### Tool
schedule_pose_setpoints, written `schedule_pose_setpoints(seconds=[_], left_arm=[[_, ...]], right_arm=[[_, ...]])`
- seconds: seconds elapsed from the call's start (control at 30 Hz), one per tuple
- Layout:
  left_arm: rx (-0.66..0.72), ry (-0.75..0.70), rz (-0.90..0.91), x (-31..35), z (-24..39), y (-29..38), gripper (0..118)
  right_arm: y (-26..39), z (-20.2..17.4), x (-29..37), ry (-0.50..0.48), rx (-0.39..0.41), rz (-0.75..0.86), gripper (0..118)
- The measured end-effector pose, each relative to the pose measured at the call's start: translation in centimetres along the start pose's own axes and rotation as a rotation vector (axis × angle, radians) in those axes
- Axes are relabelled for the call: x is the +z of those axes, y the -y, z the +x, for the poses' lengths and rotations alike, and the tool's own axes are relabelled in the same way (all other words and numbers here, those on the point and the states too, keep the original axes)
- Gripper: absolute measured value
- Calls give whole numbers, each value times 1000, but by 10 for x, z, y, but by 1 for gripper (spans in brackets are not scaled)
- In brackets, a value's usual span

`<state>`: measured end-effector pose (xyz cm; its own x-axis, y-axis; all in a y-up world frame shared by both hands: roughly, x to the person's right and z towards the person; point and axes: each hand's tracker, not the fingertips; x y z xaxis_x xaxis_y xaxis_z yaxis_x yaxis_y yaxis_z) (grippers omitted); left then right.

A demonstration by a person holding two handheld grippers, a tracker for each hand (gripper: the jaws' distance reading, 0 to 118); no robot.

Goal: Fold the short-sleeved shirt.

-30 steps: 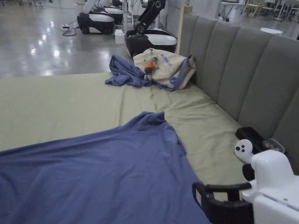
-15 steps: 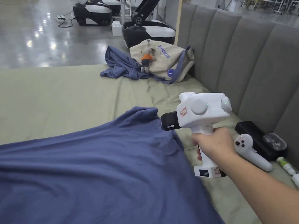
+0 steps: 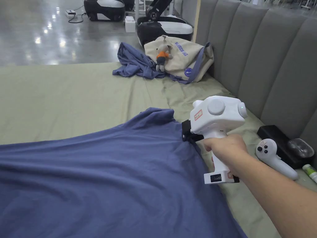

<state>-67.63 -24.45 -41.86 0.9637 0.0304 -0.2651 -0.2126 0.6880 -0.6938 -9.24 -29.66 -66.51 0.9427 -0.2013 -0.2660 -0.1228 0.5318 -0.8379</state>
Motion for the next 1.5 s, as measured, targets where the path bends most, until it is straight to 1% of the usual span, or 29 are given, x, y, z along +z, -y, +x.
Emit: schedule_pose_setpoints(seconds=[0.07,0.1,0.17,0.2,0.27,0.3,0.37,0.43,0.47,0.5,0.53,0.57,0.6,0.63,0.67,0.7,0.77,0.8,0.83,0.9,0.97,1.03,1.07,1.1,1.13,1.17,1.23,1.37,1.5], left_arm=[[-7,-5,-7,-3,0,1,5],[-4,-6,-9,-4,-1,0,5],[27,3,6,-4,-4,-2,5],[45,21,20,6,5,1,5],[56,34,28,12,6,-1,5],[58,42,36,15,6,-3,5],[65,67,55,30,11,-8,5],[79,109,106,49,12,-18,5],[90,127,129,60,15,-23,5],[106,135,154,72,16,-30,5],[117,157,176,85,17,-38,5],[124,174,196,98,18,-44,5],[119,200,224,117,25,-51,5],[107,213,255,134,29,-58,5],[106,214,272,149,31,-65,5],[102,223,295,166,33,-73,5],[128,251,341,199,34,-90,5],[133,270,371,218,35,-99,5],[120,281,397,234,33,-111,5],[102,283,457,264,30,-136,5],[81,286,494,295,33,-163,5],[71,260,542,321,32,-196,5],[46,241,565,332,34,-209,5],[55,219,589,345,35,-223,5],[51,224,605,358,38,-232,5],[47,217,607,367,38,-243,5],[46,190,625,383,36,-264,5],[46,165,632,391,29,-291,5],[84,179,616,373,25,-304,5]], right_arm=[[0,2,2,-39,-29,-7,5],[0,2,4,-40,-31,-4,5],[0,-1,13,-80,-24,11,4],[-1,-3,17,-98,-11,9,4],[-3,-7,30,-70,31,27,4],[-7,-7,40,-82,29,53,4],[-15,-8,66,-119,-11,113,4],[-27,-10,96,-183,-34,151,4],[-31,-13,110,-193,-27,173,4],[-36,-17,128,-199,2,188,4],[-38,-21,145,-195,6,210,4],[-40,-25,160,-216,11,221,4],[-43,-29,179,-233,36,257,4],[-46,-33,196,-229,39,271,4],[-49,-36,213,-239,33,302,4],[-53,-37,233,-282,25,334,4],[-64,-38,272,-321,-15,389,4],[-70,-40,295,-359,-6,429,4],[-76,-44,321,-349,2,469,4],[-96,-51,363,-345,48,508,4],[-114,-63,403,-301,91,563,4],[-139,-77,442,-258,104,617,4],[-149,-84,459,-239,128,640,4],[-160,-93,478,-204,137,672,4],[-168,-101,497,-194,145,701,4],[-185,-103,505,-209,166,711,4],[-199,-116,531,-173,182,762,4],[-226,-132,550,-165,186,806,4],[-245,-143,527,-135,182,779,4]])
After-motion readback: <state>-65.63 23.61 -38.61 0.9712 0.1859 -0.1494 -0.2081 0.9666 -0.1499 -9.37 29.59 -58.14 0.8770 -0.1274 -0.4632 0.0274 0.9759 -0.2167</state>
